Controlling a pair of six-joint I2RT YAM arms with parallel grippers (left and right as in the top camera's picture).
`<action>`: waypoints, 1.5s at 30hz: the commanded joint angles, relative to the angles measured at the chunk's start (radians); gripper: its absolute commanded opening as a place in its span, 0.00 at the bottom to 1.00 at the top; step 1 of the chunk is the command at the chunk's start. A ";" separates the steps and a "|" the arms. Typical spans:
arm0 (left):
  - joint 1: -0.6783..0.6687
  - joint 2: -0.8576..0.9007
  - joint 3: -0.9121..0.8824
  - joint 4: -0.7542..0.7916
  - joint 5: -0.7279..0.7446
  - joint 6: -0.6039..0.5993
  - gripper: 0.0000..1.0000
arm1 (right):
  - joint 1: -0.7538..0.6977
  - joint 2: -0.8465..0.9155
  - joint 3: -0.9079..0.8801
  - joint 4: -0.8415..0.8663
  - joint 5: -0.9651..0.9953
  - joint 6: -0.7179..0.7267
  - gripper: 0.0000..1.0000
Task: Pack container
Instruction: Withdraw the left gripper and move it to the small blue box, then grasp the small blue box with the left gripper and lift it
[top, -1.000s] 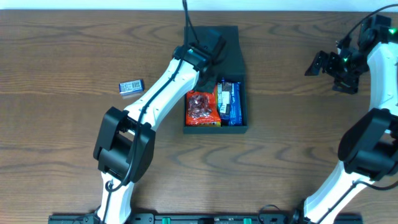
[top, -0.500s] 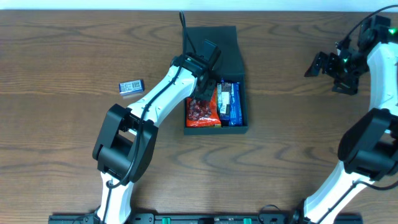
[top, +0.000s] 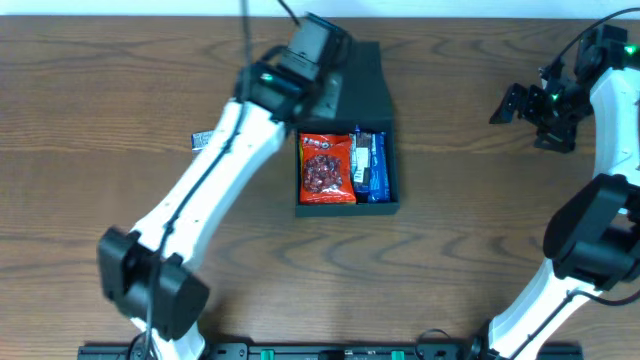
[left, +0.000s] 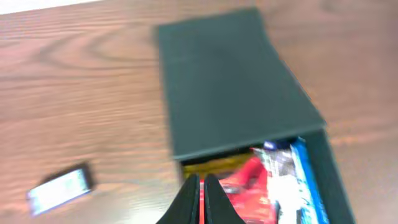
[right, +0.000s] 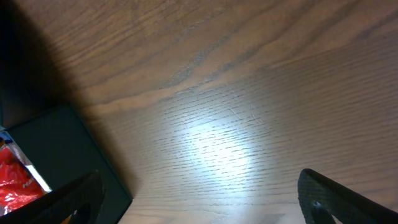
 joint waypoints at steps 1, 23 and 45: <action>0.089 0.027 -0.009 -0.038 -0.059 -0.070 0.06 | 0.007 0.003 0.017 -0.003 0.006 0.001 0.99; 0.380 0.300 -0.021 -0.226 0.146 -0.111 0.95 | 0.008 0.003 0.017 0.003 0.005 0.002 0.99; 0.484 0.348 -0.051 -0.144 0.163 -0.049 0.95 | 0.008 0.003 0.017 0.038 0.005 0.002 0.99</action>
